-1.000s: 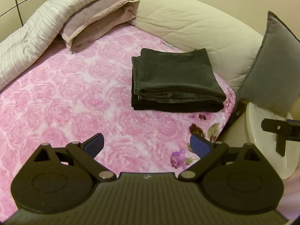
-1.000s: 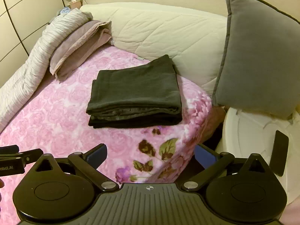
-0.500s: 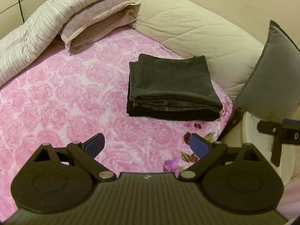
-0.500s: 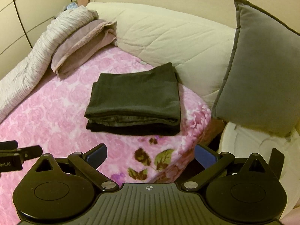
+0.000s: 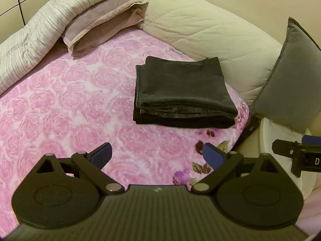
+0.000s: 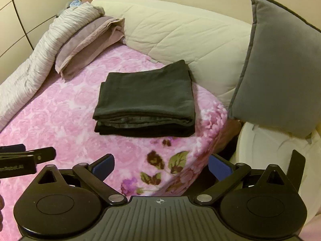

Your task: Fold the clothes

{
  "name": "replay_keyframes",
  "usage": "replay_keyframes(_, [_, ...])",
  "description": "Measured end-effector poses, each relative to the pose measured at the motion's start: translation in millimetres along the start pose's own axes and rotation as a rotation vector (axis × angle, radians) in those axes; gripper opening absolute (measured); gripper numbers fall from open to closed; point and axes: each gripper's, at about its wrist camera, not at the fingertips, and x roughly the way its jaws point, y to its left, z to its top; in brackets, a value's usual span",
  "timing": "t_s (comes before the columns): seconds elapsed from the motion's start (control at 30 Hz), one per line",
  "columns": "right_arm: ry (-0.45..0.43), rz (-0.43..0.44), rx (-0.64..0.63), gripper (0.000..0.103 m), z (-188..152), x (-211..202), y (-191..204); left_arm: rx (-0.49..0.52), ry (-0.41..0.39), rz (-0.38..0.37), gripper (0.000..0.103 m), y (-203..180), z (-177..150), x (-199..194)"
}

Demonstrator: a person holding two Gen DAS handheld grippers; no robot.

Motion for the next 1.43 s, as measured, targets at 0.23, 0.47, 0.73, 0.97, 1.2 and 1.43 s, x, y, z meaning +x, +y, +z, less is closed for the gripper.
replay_keyframes(0.23, [-0.002, 0.001, 0.002, 0.102, -6, -6, 3, 0.023, -0.003, 0.018, 0.096, -5, -2, -3])
replay_keyframes(0.47, [0.000, 0.010, 0.012, 0.102, -10, -10, 3, 0.044, -0.008, 0.027, 0.096, -12, -5, -6])
replay_keyframes(0.73, [-0.011, 0.011, 0.011, 0.102, -11, -16, 4, 0.070, -0.022, 0.023, 0.096, -19, -4, -10])
replay_keyframes(0.97, [-0.015, 0.018, 0.008, 0.102, -12, -18, 6, 0.073, -0.033, 0.021, 0.096, -20, -4, -15])
replay_keyframes(1.2, [-0.020, 0.019, -0.003, 0.102, -12, -21, 8, 0.073, -0.042, 0.021, 0.096, -21, -3, -19])
replay_keyframes(1.43, [-0.021, 0.015, -0.008, 0.102, -12, -23, 8, 0.087, -0.078, 0.037, 0.097, -24, -5, -24])
